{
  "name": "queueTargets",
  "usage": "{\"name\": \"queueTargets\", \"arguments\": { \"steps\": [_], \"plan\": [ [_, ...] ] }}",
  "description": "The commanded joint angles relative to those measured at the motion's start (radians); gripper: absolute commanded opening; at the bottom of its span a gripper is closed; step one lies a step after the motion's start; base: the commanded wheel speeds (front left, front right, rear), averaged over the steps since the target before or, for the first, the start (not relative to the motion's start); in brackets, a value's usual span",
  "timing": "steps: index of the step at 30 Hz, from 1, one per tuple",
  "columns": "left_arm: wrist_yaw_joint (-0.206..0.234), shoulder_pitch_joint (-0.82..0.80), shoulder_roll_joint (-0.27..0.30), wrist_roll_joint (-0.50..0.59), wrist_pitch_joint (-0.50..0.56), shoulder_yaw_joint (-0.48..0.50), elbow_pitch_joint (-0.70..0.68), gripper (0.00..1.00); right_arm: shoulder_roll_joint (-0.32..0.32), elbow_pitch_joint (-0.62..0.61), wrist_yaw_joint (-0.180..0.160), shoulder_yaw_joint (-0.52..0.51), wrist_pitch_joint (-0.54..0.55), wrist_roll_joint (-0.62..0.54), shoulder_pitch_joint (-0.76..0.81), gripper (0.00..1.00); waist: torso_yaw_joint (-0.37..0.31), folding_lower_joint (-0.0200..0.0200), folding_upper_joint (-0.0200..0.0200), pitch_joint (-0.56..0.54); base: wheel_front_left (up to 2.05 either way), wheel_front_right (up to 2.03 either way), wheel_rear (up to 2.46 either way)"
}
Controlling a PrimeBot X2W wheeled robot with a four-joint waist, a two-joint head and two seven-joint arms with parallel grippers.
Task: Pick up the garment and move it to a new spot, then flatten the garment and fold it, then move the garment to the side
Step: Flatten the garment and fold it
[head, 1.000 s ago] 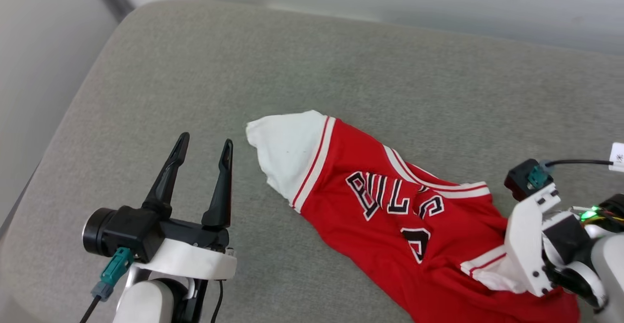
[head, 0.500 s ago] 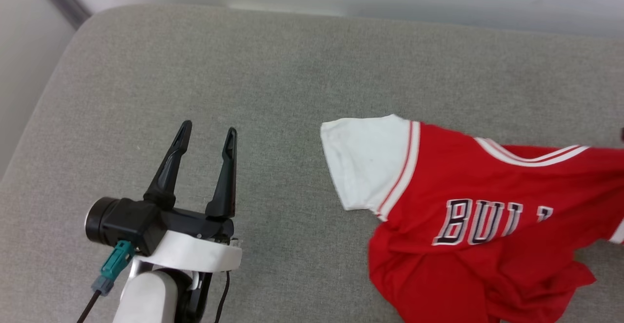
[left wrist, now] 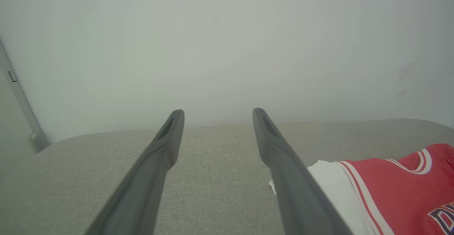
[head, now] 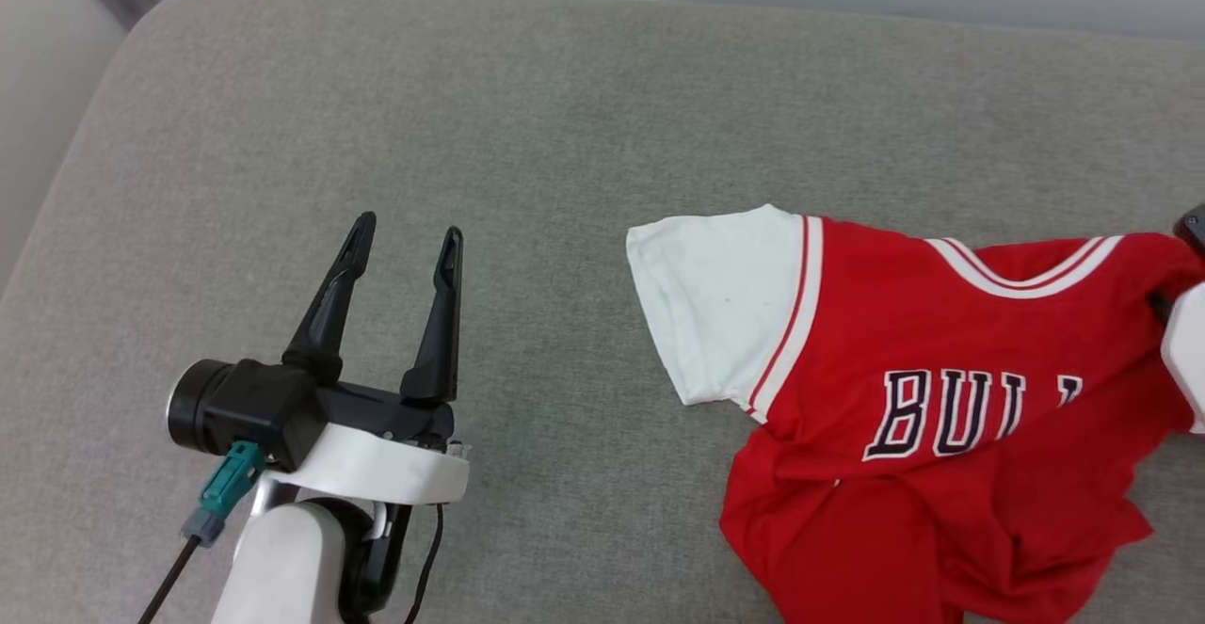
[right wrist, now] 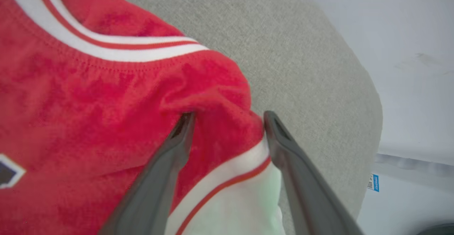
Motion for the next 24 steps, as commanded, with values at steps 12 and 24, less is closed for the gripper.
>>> {"name": "queueTargets", "arguments": {
  "steps": [12,24],
  "plan": [
    [0.009,0.060,0.002,-0.050,-0.002,0.076,0.030,1.00,0.211,-0.034,-0.001,-0.231,-0.315,0.012,0.067,1.00,-0.149,-0.0001,0.0000,-0.133,0.00,0.00,0.00],
    [0.002,0.049,0.070,-0.099,0.129,0.009,0.068,1.00,0.531,-0.359,-0.001,-0.546,-0.606,-0.009,0.392,1.00,-0.248,-0.0001,0.0000,-0.136,0.00,0.00,0.00]
  ]
}}
